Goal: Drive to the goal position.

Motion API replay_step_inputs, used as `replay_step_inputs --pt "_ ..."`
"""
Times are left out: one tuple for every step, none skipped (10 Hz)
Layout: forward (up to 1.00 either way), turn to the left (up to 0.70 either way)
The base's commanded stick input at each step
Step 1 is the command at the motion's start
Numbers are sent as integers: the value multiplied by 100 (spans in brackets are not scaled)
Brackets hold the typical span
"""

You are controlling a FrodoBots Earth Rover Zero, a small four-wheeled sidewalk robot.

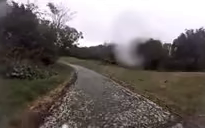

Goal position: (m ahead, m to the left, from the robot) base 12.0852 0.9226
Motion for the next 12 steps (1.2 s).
replay_step_inputs --pt "70 0" --pt "70 0" --pt "70 0" --pt "70 0" --pt "70 0" --pt "50 0" --pt "50 0" --pt "50 0" --pt "50 0" --pt "50 0" --pt "50 7" --pt "50 24"
